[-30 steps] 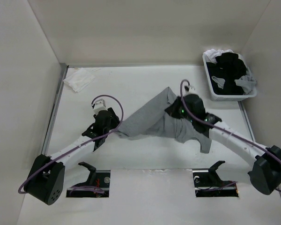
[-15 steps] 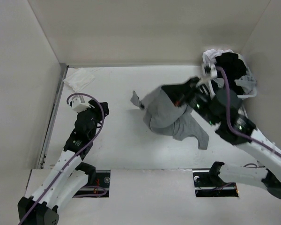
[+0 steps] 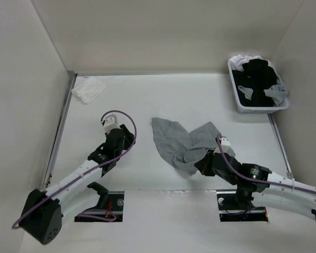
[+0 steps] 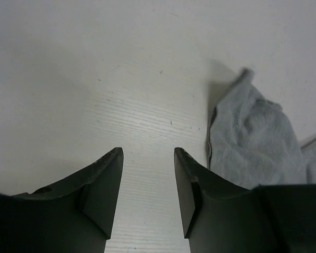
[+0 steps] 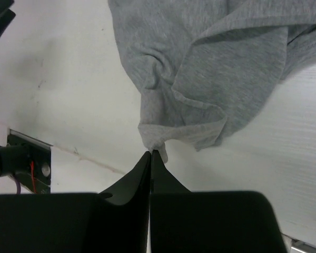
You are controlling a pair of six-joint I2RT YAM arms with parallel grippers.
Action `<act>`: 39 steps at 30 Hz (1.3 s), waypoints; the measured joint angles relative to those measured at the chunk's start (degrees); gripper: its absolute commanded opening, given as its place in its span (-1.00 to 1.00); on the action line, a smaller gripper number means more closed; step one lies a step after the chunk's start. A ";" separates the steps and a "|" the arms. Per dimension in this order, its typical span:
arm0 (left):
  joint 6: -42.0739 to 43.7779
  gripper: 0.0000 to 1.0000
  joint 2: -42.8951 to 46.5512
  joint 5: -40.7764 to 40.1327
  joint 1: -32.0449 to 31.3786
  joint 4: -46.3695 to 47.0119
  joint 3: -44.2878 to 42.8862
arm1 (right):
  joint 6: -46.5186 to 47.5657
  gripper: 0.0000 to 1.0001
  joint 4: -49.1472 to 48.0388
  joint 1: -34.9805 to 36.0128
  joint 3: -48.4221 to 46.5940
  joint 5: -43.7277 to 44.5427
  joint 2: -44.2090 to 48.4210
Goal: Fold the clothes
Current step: Flatten the tank top out
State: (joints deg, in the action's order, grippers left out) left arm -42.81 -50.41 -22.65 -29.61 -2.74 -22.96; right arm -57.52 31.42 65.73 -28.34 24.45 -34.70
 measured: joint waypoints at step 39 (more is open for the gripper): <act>11.63 -0.60 -58.60 5.11 -2.64 16.20 -34.62 | 1.20 -0.98 -12.76 -6.82 8.37 -6.27 0.96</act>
State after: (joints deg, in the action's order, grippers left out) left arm -31.18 -109.01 -17.54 -32.25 13.45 -57.58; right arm -56.31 18.65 58.92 -19.97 18.17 -33.74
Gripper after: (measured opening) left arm 0.256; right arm 0.011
